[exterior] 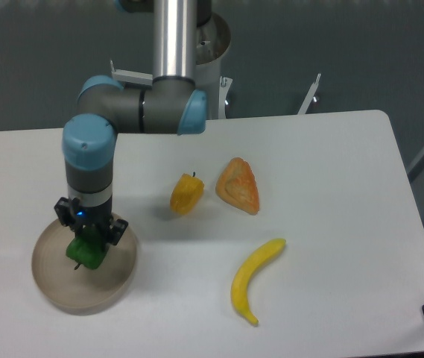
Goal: Place the green pepper on the plate
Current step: 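Lower the green pepper onto the plate and open the gripper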
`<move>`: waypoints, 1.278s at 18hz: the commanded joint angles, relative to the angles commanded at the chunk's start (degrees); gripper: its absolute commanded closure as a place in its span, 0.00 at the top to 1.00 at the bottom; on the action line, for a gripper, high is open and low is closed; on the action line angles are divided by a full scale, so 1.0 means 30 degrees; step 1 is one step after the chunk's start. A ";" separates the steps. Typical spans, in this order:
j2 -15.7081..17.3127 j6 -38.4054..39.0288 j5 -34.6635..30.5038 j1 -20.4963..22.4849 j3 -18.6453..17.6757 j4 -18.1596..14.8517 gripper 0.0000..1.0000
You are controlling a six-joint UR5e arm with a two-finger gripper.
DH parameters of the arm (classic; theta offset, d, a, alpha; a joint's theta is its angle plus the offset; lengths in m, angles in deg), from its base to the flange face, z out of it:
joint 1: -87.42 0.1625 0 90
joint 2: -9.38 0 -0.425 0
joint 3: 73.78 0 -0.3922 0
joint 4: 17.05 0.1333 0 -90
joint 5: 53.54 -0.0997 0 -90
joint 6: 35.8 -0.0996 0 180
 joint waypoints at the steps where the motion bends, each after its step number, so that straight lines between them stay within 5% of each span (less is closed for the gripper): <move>1: -0.0088 0.0000 0.0000 -0.0029 0.0000 0.0088 0.28; 18: -0.0529 -0.0058 0.0000 -0.0117 0.0030 0.0235 0.31; 21: -0.0529 -0.0117 0.0000 -0.0117 0.0030 0.0235 0.36; 23: -0.0529 -0.0175 0.0000 -0.0117 0.0030 0.0235 0.49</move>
